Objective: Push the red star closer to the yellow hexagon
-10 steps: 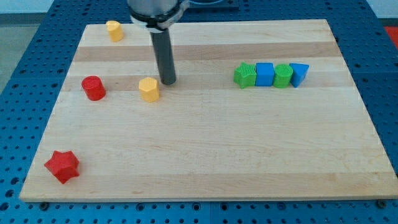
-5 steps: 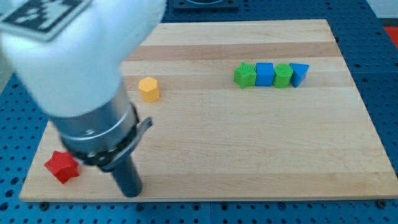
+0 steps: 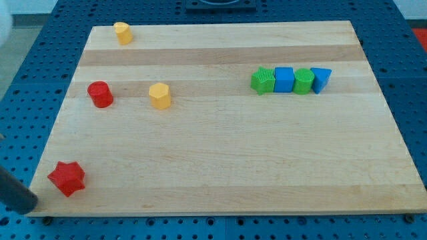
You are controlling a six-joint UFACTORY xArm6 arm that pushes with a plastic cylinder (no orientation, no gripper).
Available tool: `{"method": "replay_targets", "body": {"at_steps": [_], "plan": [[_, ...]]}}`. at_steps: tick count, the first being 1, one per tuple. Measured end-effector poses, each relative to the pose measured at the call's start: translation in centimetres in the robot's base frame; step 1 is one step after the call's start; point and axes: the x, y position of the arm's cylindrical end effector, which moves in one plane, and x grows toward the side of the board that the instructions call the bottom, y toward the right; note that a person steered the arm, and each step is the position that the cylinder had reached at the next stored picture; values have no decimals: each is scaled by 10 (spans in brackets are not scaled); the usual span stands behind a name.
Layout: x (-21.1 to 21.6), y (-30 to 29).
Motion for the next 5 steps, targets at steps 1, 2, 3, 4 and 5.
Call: {"method": "replay_targets", "body": {"at_steps": [1, 2, 3, 4, 5], "plan": [[0, 19], [-5, 57], [-19, 66], [-38, 62], [-57, 61]]}}
